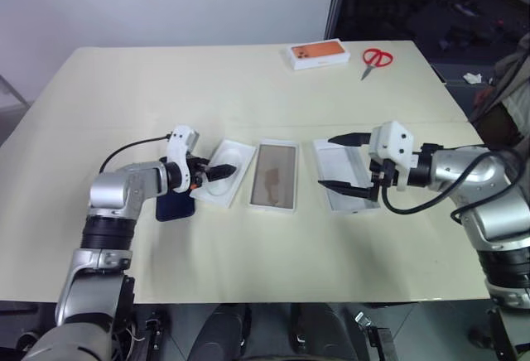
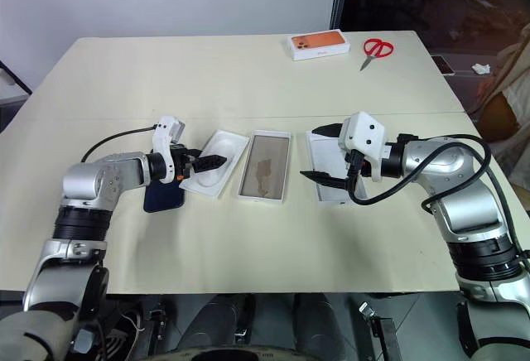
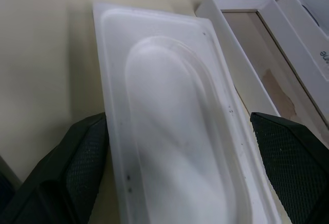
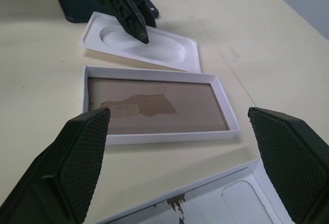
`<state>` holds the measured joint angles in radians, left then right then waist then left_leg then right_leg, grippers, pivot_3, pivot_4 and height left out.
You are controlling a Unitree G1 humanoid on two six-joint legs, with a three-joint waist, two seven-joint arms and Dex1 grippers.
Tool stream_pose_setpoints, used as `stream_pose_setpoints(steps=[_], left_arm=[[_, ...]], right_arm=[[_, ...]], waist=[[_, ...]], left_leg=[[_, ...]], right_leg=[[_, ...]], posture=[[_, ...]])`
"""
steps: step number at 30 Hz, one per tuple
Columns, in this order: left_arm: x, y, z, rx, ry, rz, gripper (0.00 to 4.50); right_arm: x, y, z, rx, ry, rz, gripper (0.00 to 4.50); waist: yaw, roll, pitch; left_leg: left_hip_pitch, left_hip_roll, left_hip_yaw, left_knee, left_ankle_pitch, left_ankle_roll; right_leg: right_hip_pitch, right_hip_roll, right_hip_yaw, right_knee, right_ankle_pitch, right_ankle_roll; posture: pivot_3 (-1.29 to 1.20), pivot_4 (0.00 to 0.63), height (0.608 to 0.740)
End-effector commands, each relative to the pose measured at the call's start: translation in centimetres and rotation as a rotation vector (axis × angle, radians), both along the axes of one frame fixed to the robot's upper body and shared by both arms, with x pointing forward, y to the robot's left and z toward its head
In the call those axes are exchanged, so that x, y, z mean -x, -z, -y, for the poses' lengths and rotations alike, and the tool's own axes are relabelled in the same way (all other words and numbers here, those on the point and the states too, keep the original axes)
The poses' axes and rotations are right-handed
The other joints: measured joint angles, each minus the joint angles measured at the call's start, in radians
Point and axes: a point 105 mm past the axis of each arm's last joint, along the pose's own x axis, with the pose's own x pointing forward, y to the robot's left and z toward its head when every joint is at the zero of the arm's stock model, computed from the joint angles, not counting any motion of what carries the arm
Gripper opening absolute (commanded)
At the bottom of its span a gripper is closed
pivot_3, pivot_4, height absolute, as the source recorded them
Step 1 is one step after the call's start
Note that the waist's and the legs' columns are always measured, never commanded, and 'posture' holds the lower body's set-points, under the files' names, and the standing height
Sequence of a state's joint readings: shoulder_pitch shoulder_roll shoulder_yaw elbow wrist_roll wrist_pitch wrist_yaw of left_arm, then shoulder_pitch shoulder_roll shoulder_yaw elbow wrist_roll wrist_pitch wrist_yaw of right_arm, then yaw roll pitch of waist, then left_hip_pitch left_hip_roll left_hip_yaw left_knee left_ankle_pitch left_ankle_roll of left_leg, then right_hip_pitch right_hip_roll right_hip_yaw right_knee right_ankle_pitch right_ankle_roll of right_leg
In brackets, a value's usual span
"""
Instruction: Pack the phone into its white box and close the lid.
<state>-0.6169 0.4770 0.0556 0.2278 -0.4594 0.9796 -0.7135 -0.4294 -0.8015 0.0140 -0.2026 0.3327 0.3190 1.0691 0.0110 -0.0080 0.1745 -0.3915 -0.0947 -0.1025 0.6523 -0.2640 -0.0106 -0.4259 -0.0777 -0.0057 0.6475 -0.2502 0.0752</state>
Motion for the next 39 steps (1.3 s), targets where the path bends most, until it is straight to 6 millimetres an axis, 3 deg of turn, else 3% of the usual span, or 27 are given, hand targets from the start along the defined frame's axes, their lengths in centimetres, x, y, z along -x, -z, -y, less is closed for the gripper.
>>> stream_pose_setpoints(steps=[1, 4, 11, 21, 24, 25, 26, 33, 39], left_arm=[[1.0, 0.9, 0.5, 0.059, 0.029, -0.071, 3.2], [0.8, 1.0, 0.2, 0.079, -0.002, -0.083, 1.7], [0.7, 1.2, -1.0, 0.163, -0.075, -0.138, 1.7], [2.7, 2.1, -1.2, 0.243, -0.047, -0.241, 1.7], [2.8, 2.3, -1.2, 0.257, -0.05, -0.252, 0.85], [2.9, 2.4, -1.2, 0.258, -0.049, -0.257, 0.31], [3.0, 2.5, -1.1, 0.264, -0.045, -0.262, 0.04], [3.4, 2.6, -1.6, 0.312, -0.057, -0.284, 0.04], [3.1, 0.1, -2.3, 0.451, -0.076, -0.26, 0.04]], right_arm=[[0.3, -1.0, -0.3, -0.021, -0.016, 0.043, 4.5], [0.3, -1.1, -0.3, -0.022, -0.015, 0.045, 4.5], [0.3, -1.0, -0.4, -0.023, -0.018, 0.048, 4.5], [0.4, -1.1, -0.7, -0.025, -0.025, 0.056, 4.5], [0.5, -1.1, -0.7, -0.025, -0.028, 0.055, 4.5], [0.6, -1.1, -0.7, -0.025, -0.029, 0.055, 4.5], [0.5, -1.2, -0.7, -0.025, -0.029, 0.056, 4.5], [0.7, -1.2, -0.8, -0.023, -0.032, 0.058, 4.5], [0.6, -1.0, -0.4, -0.031, -0.016, 0.044, 4.5]], waist=[[0.0, 0.0, 0.0], [0.001, 0.0, 0.0], [-0.002, 0.0, 0.0], [-0.001, 0.0, 0.0], [-0.002, 0.0, 0.0], [-0.001, 0.0, 0.0], [-0.001, 0.001, -0.001], [-0.002, 0.001, -0.001], [-0.003, 0.0, -0.001]], left_leg=[[0.0, 0.0, 0.0, 0.0, 0.001, -0.002], [0.0, 0.0, 0.0, 0.0, 0.001, -0.002], [0.0, 0.0, 0.0, 0.0, 0.001, -0.002], [0.0, 0.0, 0.0, 0.0, 0.001, -0.002], [0.0, 0.0, 0.0, 0.0, 0.001, -0.002], [0.0, 0.0, 0.0, 0.0, 0.001, -0.002], [0.001, 0.0, 0.0, 0.0, 0.001, -0.002], [0.001, 0.0, 0.0, -0.001, 0.001, -0.002], [0.001, 0.0, 0.0, -0.001, 0.001, -0.002]], right_leg=[[0.0, 0.0, 0.0, 0.0, 0.0, 0.0], [0.0, 0.0, 0.0, 0.0, 0.0, 0.0], [0.0, 0.0, 0.0, 0.0, 0.0, 0.0], [0.0, 0.0, 0.0, 0.0, 0.0, 0.0], [0.0, 0.0, 0.0, 0.0, 0.0, 0.0], [0.0, 0.0, 0.0, 0.0, 0.0, 0.0], [0.0, 0.0, 0.0, 0.0, 0.0, 0.0], [0.0, 0.0, 0.0, 0.0, 0.0, 0.0], [0.0, 0.0, 0.0, 0.0, 0.0, 0.0]], posture=[[0.0, 0.15, 0.74], [0.0, 0.15, 0.74], [0.0, 0.15, 0.74], [0.0, 0.15, 0.74], [0.0, 0.15, 0.74], [0.0, 0.15, 0.74], [0.0, 0.15, 0.74], [0.0, 0.15, 0.74], [0.0, 0.15, 0.74]])
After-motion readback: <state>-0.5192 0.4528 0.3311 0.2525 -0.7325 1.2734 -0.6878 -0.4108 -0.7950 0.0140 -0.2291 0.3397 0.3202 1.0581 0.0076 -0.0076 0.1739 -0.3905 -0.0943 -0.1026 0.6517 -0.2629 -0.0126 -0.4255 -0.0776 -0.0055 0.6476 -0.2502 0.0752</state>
